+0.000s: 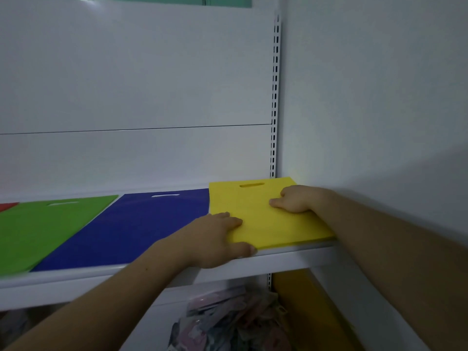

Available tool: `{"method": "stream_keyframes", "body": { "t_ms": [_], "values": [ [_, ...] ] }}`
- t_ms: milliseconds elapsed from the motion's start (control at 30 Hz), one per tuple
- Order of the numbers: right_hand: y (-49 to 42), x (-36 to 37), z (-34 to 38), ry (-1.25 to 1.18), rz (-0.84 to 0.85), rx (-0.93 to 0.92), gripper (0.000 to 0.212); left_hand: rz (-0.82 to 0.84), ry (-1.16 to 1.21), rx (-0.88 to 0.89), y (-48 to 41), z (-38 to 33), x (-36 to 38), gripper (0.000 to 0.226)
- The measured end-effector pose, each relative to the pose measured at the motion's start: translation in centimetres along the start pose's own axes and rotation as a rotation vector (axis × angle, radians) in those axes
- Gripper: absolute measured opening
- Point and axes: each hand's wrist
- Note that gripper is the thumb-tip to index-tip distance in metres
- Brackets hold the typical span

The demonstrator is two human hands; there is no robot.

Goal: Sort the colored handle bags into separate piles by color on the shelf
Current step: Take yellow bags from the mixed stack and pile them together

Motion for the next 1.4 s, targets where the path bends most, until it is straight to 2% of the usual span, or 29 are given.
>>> {"method": "stream_keyframes", "body": {
  "t_ms": [467,667,800,1033,1400],
  "values": [
    [-0.5,0.1,0.0,0.002,-0.010,-0.019,0.071,-0.027,0.039,-0.036,0.0,-0.3,0.5,0.082],
    [0.6,-0.9,0.6,-0.014,-0.158,-0.052,0.070,-0.108,0.233,-0.069,0.2,0.9,-1.0,0.067],
    [1.4,-2.2,2.7,-0.044,-0.187,-0.091,0.072,-0.179,0.231,-0.097,1.3,3.0,-2.1,0.068],
    [3.6,-1.8,12.0,-0.077,-0.210,-0.212,0.072,-0.282,0.193,-0.212,7.7,9.5,-3.9,0.067],
    [8.5,-0.5,33.9,-0.104,-0.208,-0.465,0.071,-0.425,0.106,-0.417,24.0,22.6,-7.2,0.066]
  ]
}}
Point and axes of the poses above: each hand's wrist, its own y-axis away from the middle knuckle, its own x-axis out of the palm, z = x × y, and after that the axes turned 4 degrees about x, right-handed
